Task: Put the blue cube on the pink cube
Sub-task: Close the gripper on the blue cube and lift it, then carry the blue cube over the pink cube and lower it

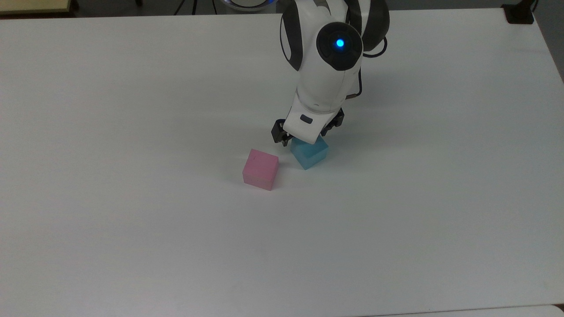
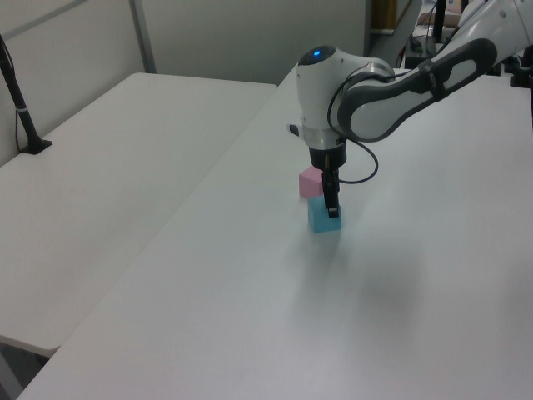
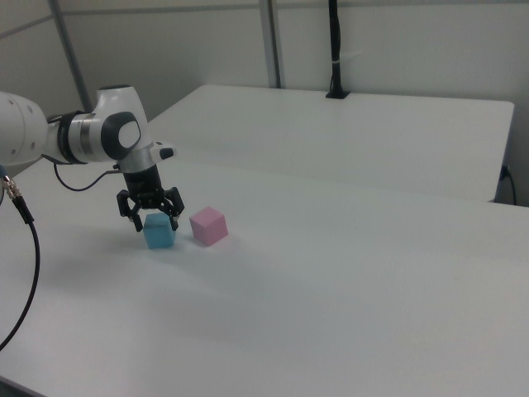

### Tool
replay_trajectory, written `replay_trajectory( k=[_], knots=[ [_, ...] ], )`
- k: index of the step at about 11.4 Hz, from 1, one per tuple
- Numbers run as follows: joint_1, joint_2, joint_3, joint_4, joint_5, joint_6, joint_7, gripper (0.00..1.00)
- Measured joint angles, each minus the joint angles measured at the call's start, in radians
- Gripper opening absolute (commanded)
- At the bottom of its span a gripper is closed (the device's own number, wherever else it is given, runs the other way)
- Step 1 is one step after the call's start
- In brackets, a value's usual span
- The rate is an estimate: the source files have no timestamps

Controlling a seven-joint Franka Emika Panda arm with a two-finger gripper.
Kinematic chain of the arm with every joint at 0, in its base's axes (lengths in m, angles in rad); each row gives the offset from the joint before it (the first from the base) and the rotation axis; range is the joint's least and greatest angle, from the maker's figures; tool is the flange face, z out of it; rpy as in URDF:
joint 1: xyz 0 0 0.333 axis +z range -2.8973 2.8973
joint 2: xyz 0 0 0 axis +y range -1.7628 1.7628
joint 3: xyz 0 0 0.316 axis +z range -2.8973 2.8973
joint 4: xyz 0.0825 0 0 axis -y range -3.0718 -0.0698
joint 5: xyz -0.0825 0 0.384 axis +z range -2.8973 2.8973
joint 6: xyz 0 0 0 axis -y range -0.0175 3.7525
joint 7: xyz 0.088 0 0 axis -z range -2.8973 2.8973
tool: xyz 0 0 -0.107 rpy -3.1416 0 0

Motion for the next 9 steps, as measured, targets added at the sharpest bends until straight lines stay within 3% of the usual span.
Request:
replay_trajectory(
  k=[1,5,9],
  knots=[
    [0.002,0.009,0.0,0.0,0.0,0.017,0.003,0.24],
    [0.002,0.002,-0.001,0.01,0.0,0.023,0.066,0.25],
    [-0.027,-0.109,-0.008,0.039,0.006,-0.114,0.131,0.28]
  ],
)
